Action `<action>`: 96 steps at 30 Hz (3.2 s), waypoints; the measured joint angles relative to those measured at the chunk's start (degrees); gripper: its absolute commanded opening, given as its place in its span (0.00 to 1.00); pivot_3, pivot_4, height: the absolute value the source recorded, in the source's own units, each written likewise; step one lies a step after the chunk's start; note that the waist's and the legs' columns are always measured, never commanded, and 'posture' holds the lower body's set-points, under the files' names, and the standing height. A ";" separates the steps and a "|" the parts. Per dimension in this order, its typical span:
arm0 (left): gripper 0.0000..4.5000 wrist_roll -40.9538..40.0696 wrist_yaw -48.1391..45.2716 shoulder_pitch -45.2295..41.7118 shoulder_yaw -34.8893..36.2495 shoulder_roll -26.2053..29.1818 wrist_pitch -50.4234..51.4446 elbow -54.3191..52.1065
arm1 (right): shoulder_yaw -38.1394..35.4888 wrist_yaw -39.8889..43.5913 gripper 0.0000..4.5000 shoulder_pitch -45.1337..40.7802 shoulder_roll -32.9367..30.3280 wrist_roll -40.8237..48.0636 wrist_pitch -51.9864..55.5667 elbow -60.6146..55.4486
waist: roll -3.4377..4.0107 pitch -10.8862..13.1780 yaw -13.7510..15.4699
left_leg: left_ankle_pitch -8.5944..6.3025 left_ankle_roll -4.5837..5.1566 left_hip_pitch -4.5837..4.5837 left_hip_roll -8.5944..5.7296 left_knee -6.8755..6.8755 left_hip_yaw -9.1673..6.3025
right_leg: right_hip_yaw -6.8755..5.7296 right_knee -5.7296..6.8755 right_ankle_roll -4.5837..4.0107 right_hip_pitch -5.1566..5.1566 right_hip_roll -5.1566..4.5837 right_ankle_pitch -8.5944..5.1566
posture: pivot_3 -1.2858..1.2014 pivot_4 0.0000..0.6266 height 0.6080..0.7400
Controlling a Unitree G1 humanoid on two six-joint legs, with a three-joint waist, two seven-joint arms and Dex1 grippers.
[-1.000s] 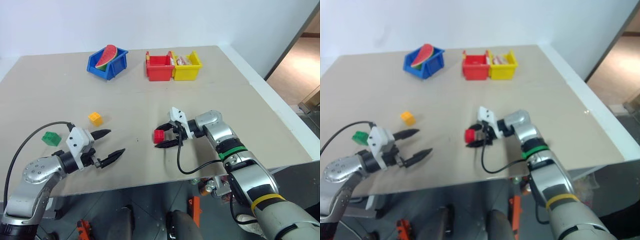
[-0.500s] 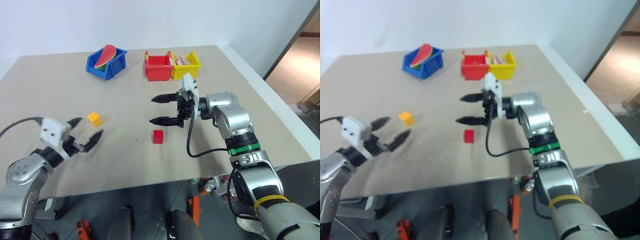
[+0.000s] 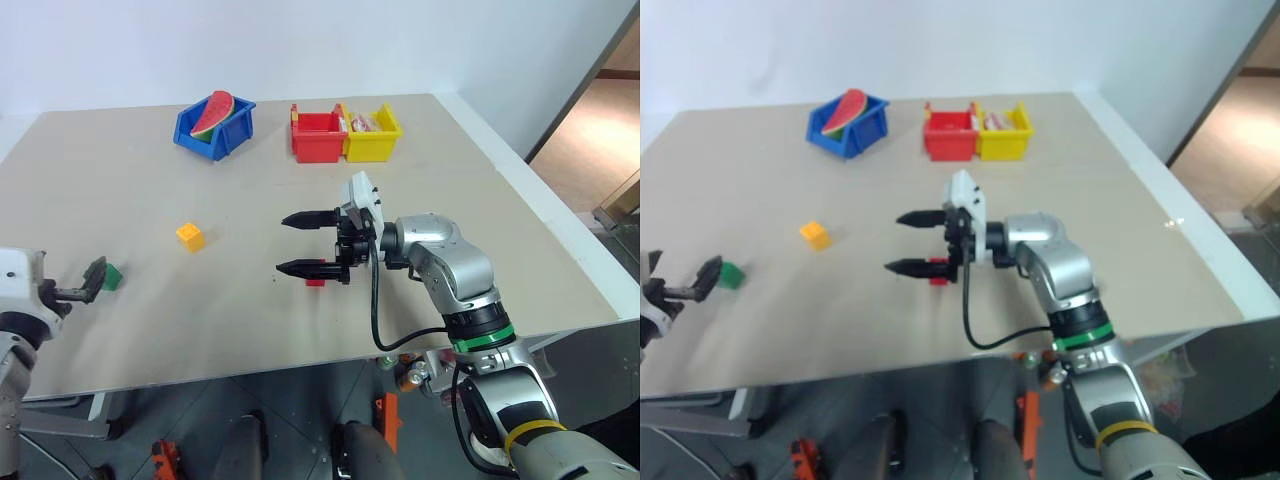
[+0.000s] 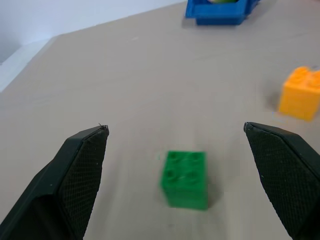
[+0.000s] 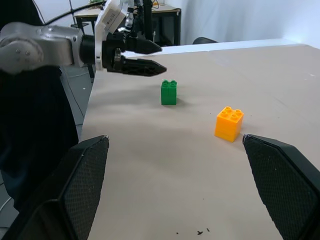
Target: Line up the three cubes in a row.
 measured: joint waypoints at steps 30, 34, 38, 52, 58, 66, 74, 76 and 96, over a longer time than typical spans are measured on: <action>0.36 2.13 -8.96 -8.13 -7.35 2.12 0.10 19.22 | 0.10 -3.66 1.00 0.26 -3.19 1.29 0.14 -2.73 | -0.23 -0.13 -0.04 | -0.08 -0.12 -0.05 0.32 -0.03 0.58 | 0.07 0.00 -0.04 -0.26 0.01 0.06 | 0.52 0.24 1.00; 0.36 1.97 -10.57 -5.58 -7.44 2.13 -0.56 16.05 | 0.10 -3.97 1.00 0.35 -3.58 1.61 0.11 -3.58 | -0.24 -0.14 -0.05 | -0.10 -0.16 -0.05 0.34 -0.03 0.64 | 0.15 0.00 -0.05 -0.25 -0.01 0.06 | 0.52 0.24 1.00; 0.36 1.26 -15.70 -1.10 -9.02 2.99 -1.54 7.56 | 0.00 -4.50 1.00 0.46 -4.78 2.19 0.56 -4.65 | -0.25 -0.14 -0.01 | -0.13 -0.20 -0.06 0.35 -0.06 0.70 | 0.17 0.00 -0.05 -0.28 -0.03 0.06 | 0.52 0.24 1.00; 0.36 7.38 -34.83 -26.83 -38.93 3.64 -8.08 12.30 | -0.06 -3.27 1.00 0.25 -8.54 2.57 0.47 -5.41 | -0.26 -0.15 0.28 | -0.02 -0.03 -0.08 0.35 0.07 0.74 | 0.22 0.00 0.01 -0.19 0.15 0.25 | 0.52 0.24 1.00; 0.36 11.58 -39.16 -35.27 -45.25 -0.37 -13.43 22.66 | 0.12 -3.26 1.00 0.43 -9.34 2.20 0.08 -5.40 | -0.27 -0.15 0.04 | 0.00 0.02 -0.09 0.36 0.10 0.78 | 0.37 0.01 0.14 -0.20 0.22 0.25 | 0.52 0.24 1.00; 0.36 15.12 -43.08 -39.03 -47.53 -1.53 -18.65 30.43 | 0.12 -3.78 1.00 0.97 -10.14 2.16 0.16 -5.57 | -0.27 -0.15 0.01 | 0.01 0.03 -0.09 0.36 0.23 0.79 | 0.43 0.02 0.13 -0.18 0.22 0.28 | 0.52 0.24 1.00; 0.36 15.23 -45.40 -39.01 -47.18 -0.97 -19.86 32.03 | 0.12 -3.93 1.00 1.21 -10.33 2.16 0.48 -5.59 | -0.27 -0.15 0.04 | 0.01 0.03 -0.10 0.36 0.32 0.78 | 0.42 0.03 0.14 -0.15 0.20 0.30 | 0.52 0.24 1.00; 0.36 15.23 -45.47 -39.01 -47.06 -0.98 -20.10 32.51 | 0.12 -3.92 1.00 1.21 -10.38 2.16 0.48 -5.58 | -0.28 -0.15 0.03 | 0.01 0.03 -0.10 0.36 0.33 0.78 | 0.42 0.05 0.14 -0.15 0.20 0.31 | 0.52 0.24 1.00; 0.99 15.19 -46.23 -39.08 -45.76 0.56 -21.63 32.52 | 0.69 -2.36 1.00 1.19 -10.58 2.10 0.66 -5.44 | -0.27 -0.15 0.02 | 0.01 0.03 -0.12 0.37 0.44 0.77 | 0.43 0.08 0.14 -0.16 0.20 0.42 | 0.52 0.24 1.00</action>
